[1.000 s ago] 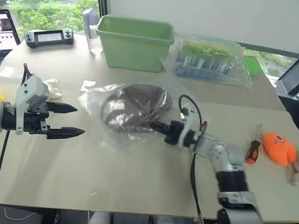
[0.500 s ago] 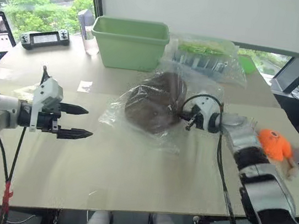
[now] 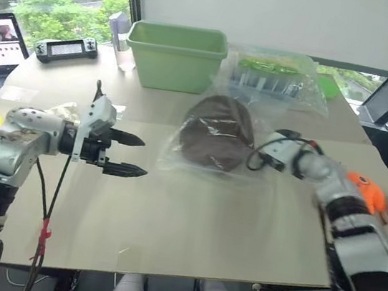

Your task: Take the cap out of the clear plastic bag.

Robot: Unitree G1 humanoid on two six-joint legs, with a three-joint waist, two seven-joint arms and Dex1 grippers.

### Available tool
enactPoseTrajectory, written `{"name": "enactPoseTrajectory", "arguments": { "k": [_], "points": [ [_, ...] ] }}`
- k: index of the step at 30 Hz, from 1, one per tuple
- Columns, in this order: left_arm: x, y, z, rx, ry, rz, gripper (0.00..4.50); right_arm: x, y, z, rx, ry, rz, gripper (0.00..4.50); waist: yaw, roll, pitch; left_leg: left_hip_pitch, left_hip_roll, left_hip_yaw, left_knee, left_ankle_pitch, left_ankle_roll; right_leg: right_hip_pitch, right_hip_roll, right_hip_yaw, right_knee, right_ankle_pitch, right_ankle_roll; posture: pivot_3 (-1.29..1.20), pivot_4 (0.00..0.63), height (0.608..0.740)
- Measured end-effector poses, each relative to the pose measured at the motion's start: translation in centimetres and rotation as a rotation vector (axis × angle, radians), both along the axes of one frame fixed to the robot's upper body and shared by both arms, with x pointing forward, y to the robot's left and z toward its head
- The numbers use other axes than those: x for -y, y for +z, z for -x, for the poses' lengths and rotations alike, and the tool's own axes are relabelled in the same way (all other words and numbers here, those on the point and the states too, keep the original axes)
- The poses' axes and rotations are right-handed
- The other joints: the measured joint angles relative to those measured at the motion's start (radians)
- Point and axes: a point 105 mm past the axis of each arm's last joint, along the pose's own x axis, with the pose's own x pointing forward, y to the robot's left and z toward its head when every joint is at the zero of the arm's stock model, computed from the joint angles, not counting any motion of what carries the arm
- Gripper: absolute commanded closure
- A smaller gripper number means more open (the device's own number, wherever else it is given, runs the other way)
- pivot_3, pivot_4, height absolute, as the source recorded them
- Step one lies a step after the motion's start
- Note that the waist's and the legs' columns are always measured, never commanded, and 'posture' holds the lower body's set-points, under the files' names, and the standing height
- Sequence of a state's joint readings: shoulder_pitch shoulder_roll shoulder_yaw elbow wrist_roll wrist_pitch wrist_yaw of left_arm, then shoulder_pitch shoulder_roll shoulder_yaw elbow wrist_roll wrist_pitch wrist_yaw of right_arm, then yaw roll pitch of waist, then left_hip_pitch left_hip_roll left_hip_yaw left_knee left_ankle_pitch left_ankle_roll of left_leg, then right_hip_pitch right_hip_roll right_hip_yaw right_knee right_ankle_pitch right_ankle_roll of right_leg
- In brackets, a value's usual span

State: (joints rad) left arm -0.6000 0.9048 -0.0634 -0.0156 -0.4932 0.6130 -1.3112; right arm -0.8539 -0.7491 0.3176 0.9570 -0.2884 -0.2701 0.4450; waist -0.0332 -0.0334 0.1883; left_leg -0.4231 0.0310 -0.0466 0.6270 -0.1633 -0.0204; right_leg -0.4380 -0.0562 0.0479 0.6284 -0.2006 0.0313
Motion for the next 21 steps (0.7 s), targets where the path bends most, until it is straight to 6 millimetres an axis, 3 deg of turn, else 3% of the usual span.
{"name": "enactPoseTrajectory", "arguments": {
  "k": [2, 4, 7, 9, 12, 14, 17, 21],
  "points": [
    [0.5, 0.0, -0.2, -0.008, -0.016, 0.002, 0.00, 3.1, -0.3, 2.4, -0.040, -0.094, -0.081, 0.17, 0.003, 0.000, 0.000, 0.000, 0.001, 0.000, 0.000, 0.000, 0.000, 0.000, 0.000, 0.000, 0.000, -0.001, -0.001, 0.00, 0.150, 0.737],
    [1.2, 0.1, -0.6, -0.008, -0.040, 0.006, 0.00, 3.5, -0.3, 4.9, -0.089, -0.130, -0.210, 0.17, -0.002, 0.001, 0.000, 0.000, 0.000, 0.000, 0.000, 0.000, 0.000, -0.001, 0.001, 0.001, 0.002, -0.001, -0.001, 0.00, 0.150, 0.737],
    [3.1, 0.6, -1.1, -0.003, -0.100, 0.030, 0.00, -0.2, 0.1, 8.8, -0.220, -0.054, -0.458, 0.17, -0.017, 0.001, 0.001, 0.002, 0.002, 0.000, 0.001, 0.000, 0.001, 0.000, 0.003, 0.003, 0.006, -0.001, -0.001, 0.00, 0.150, 0.737],
    [4.7, 0.9, -1.2, 0.006, -0.149, 0.049, 0.00, -4.2, 2.0, 11.2, -0.293, 0.065, -0.604, 0.17, -0.027, 0.002, 0.001, 0.005, 0.001, 0.001, 0.005, 0.000, 0.000, 0.000, 0.003, 0.004, 0.012, -0.001, -0.002, 0.00, 0.150, 0.737],
    [6.3, 1.0, -1.4, 0.017, -0.194, 0.058, 0.00, -8.4, 4.1, 14.6, -0.385, 0.213, -0.712, 0.17, -0.027, 0.001, 0.001, 0.011, 0.002, 0.001, 0.005, 0.000, 0.000, 0.006, 0.003, 0.004, 0.012, -0.006, -0.009, 0.00, 0.150, 0.737],
    [7.3, 0.6, -1.7, 0.028, -0.219, 0.047, 0.00, -10.7, 4.2, 16.8, -0.469, 0.278, -0.739, 0.17, -0.020, 0.001, 0.001, 0.016, 0.002, 0.001, 0.005, -0.001, 0.000, 0.012, 0.002, 0.004, 0.008, -0.006, -0.009, 0.00, 0.150, 0.737],
    [8.1, -0.3, -2.2, 0.052, -0.233, 0.009, 0.00, -12.6, 4.1, 17.8, -0.505, 0.300, -0.790, 0.17, -0.015, 0.001, 0.001, 0.015, 0.002, 0.001, 0.004, -0.001, 0.000, 0.014, 0.002, 0.004, 0.001, -0.005, -0.008, 0.00, 0.150, 0.737],
    [9.0, -1.8, -2.9, 0.079, -0.232, -0.033, 0.00, -13.0, 3.9, 17.1, -0.454, 0.229, -0.838, 0.17, -0.004, 0.001, 0.001, 0.007, -0.001, 0.001, 0.004, 0.000, 0.000, 0.010, 0.000, 0.004, -0.003, -0.003, -0.004, 0.00, 0.150, 0.737]
  ]
}}
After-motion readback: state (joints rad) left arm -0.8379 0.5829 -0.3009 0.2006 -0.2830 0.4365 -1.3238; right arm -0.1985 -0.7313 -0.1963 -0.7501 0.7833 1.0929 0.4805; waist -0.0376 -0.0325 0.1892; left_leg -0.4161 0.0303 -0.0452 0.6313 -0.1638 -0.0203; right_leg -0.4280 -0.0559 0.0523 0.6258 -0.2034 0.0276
